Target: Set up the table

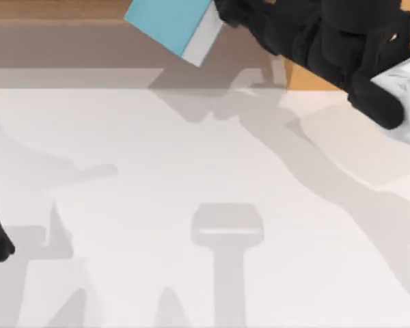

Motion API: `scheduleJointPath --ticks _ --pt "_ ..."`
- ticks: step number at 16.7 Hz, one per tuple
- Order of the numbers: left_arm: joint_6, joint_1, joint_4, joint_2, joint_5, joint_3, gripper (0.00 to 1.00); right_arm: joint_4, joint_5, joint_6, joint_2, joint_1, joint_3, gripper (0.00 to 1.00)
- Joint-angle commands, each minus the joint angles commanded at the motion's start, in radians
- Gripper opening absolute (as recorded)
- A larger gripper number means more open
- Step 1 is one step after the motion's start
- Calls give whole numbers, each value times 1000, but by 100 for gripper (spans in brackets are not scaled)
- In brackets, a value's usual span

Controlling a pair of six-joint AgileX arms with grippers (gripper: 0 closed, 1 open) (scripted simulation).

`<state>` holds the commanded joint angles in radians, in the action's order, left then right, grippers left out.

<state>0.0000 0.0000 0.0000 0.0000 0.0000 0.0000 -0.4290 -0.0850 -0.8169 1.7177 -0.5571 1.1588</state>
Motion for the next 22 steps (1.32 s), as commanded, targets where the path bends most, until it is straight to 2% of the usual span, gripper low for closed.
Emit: scheduleJointPath --ticks 6,10,14,22 --pt "0 0 0 0 0 0 100 13 -395 -336 -308 305 -365 0" --pt "0 0 0 0 0 0 100 10 -549 -495 -359 534 -510 0" --pt "0 0 0 0 0 0 100 -25 -579 -590 -310 748 -562 0" --pt "0 0 0 0 0 0 100 -169 -460 -634 -65 1011 -433 0"
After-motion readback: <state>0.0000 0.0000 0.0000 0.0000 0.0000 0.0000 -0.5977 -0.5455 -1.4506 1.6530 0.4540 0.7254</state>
